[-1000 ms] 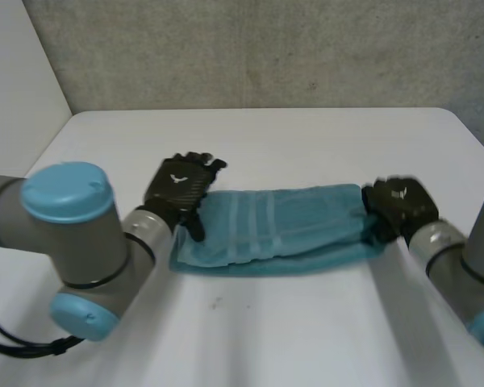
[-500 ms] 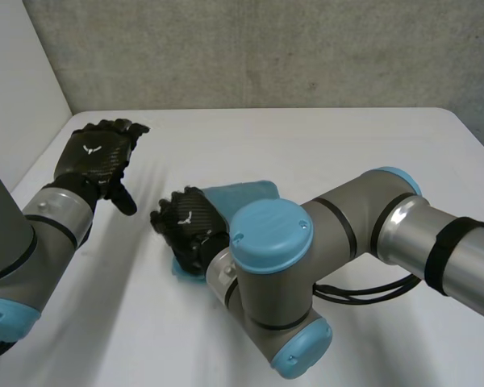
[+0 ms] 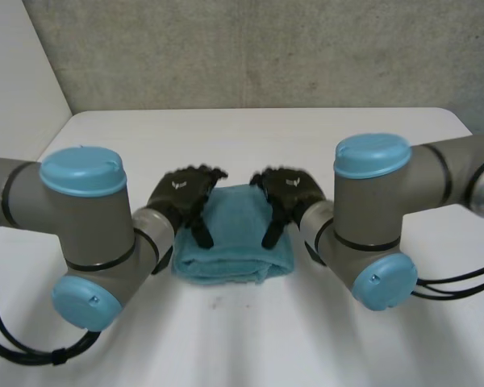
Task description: Fold the laundry
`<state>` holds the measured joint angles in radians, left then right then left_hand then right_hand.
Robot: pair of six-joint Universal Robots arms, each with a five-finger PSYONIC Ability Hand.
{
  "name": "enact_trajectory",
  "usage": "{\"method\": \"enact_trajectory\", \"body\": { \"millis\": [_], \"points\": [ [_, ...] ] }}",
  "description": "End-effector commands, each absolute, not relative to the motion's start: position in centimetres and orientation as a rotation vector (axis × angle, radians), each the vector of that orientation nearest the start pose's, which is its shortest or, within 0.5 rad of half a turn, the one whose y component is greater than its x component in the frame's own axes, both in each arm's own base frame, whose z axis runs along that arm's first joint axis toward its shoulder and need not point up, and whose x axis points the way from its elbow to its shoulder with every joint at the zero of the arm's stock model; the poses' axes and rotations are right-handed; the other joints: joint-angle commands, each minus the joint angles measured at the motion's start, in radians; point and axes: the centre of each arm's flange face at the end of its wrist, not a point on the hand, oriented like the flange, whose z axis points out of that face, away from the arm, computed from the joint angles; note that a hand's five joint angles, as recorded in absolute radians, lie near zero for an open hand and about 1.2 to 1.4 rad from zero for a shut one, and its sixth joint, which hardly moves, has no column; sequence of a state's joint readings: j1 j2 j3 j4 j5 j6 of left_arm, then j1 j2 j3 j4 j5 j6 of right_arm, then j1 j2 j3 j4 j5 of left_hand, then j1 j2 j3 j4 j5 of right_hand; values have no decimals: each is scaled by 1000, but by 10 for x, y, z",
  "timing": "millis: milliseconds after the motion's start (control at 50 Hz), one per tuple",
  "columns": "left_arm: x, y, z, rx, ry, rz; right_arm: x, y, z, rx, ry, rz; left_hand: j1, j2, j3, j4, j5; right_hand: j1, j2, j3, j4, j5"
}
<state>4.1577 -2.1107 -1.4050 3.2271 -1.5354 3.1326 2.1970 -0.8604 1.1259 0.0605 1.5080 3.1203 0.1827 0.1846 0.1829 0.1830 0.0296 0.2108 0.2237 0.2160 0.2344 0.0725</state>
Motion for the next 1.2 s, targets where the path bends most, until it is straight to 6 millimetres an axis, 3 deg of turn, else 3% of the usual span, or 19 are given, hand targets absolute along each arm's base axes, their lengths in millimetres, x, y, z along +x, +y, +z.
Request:
{"method": "enact_trajectory", "body": {
  "millis": [20,120,160,180,220,240,260,280,320,340,360,380,400,420,440,480,540,640,1200],
  "points": [
    [-301,-253,146,750,2820,-1792,351,-275,131,-800,2305,-1352,25,23,25,25,4,-36,-49,-42,-60,-72],
    [-296,-250,148,742,2816,-1781,350,-279,142,-788,2282,-1384,19,17,19,19,-2,-36,-49,-42,-60,-72],
    [-297,-250,165,739,2791,-1850,348,-283,174,-760,2222,-1472,16,14,16,16,-5,-36,-49,-42,-60,-72],
    [-297,-250,165,739,2791,-1851,348,-283,174,-759,2221,-1472,16,14,16,16,-5,-36,-49,-42,-60,-72],
    [-297,-250,178,735,2768,-1901,344,-280,220,-727,2128,-1590,13,11,13,13,-8,-36,-49,-42,-60,-72],
    [-298,-251,193,729,2733,-1973,344,-280,221,-726,2127,-1590,10,8,10,10,-11,-36,-49,-42,-60,-72],
    [-300,-253,215,709,2686,-2070,340,-277,245,-707,2075,-1654,4,3,4,4,-17,-36,-49,-42,-60,-72],
    [-300,-253,215,709,2685,-2071,340,-277,245,-707,2074,-1655,4,2,4,4,-17,-36,-49,-42,-60,-72],
    [-299,-254,260,673,2576,-2256,324,-279,288,-636,1993,-1797,1,0,1,1,-20,-36,-49,-42,-60,-72],
    [-299,-254,261,673,2576,-2257,324,-279,288,-636,1992,-1797,1,0,1,1,-20,-36,-49,-42,-60,-72],
    [-296,-252,280,658,2527,-2326,311,-282,307,-586,1965,-1877,-1,-3,-2,-2,-23,-36,-49,-42,-60,-72],
    [-296,-252,281,658,2526,-2327,299,-281,326,-534,1941,-1959,-2,-3,-2,-2,-23,-36,-49,-42,-60,-72],
    [-292,-254,298,632,2482,-2379,299,-281,326,-534,1940,-1960,-2,-3,-2,-2,-23,-36,-49,-42,-60,-72],
    [-285,-256,313,601,2446,-2412,286,-279,342,-486,1924,-2039,-2,-3,-2,-2,-23,-36,-49,-42,-60,-72],
    [-285,-256,313,601,2445,-2412,286,-279,343,-486,1923,-2040,-2,-3,-2,-2,-23,-36,-49,-42,-60,-72],
    [-267,-263,331,529,2417,-2410,261,-278,363,-401,1918,-2163,-2,-3,-2,-2,-23,-36,-49,-42,-60,-72],
    [-254,-262,343,523,2428,-2394,239,-281,369,-366,1957,-2240,-7,-9,-7,-8,-29,-36,-49,-42,-60,-72],
    [-246,-255,350,592,2470,-2394,225,-279,367,-372,2006,-2264,-7,-9,-8,-8,-29,-36,-49,-42,-60,-72],
    [-241,-248,349,566,2542,-2422,235,-273,344,-501,2032,-2152,-7,-9,-8,-8,-29,-36,-49,-42,-60,-72]
  ]
}}
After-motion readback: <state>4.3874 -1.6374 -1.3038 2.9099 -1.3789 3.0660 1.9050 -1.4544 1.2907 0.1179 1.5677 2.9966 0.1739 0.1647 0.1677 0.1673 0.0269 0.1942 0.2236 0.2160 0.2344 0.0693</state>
